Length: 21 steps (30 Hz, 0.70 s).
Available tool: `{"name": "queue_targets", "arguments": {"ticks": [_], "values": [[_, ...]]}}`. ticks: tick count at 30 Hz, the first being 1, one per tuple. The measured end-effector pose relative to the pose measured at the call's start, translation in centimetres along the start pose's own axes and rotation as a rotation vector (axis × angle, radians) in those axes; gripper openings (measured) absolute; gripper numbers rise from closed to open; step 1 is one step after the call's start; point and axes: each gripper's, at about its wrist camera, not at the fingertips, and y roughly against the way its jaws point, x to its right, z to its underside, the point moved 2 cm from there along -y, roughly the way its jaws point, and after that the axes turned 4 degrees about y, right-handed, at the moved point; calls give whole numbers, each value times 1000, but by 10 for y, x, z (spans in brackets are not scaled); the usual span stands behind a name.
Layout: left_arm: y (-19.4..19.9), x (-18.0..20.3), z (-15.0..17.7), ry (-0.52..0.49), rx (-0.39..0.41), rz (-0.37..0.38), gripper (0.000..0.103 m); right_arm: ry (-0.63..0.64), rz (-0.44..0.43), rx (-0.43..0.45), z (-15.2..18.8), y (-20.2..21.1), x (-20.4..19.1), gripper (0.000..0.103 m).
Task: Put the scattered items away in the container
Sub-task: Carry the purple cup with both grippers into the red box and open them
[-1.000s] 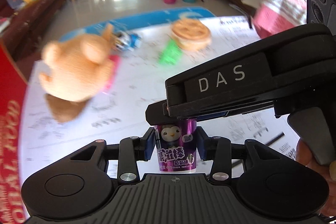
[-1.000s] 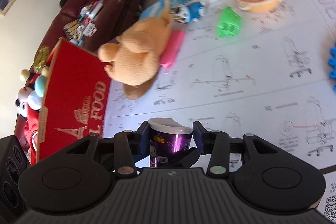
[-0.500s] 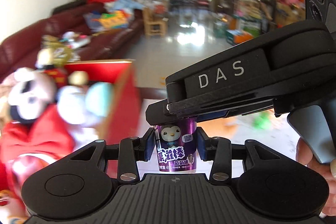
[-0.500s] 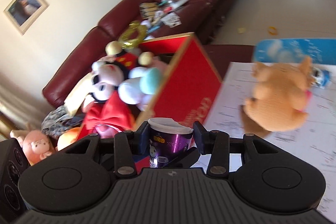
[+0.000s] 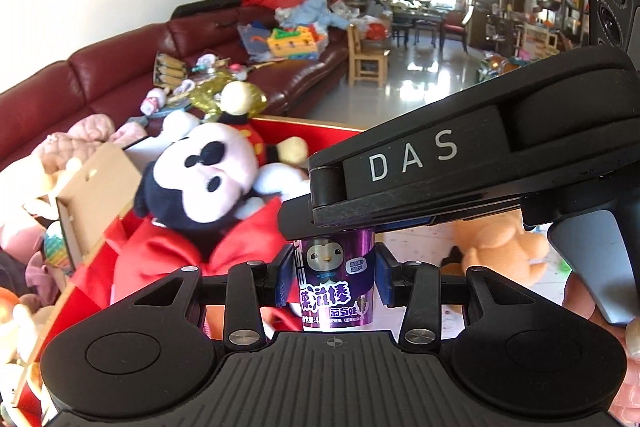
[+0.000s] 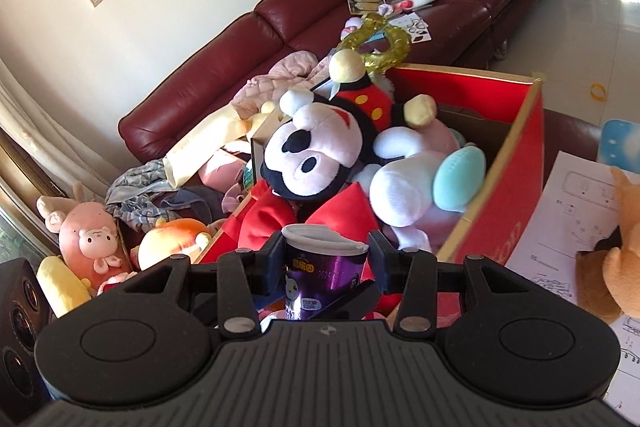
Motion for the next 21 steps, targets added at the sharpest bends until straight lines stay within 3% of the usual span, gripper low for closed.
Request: {"name": "queue_targets", "arguments": {"ticks": [11,21], "values": [[-12,-16,-9,1,-13,2,43,24,14,-8,-12,-17,-3,50],[-73,1,-87,-43,30,102,41,36,124,86,-88,-9,39,50]]}}
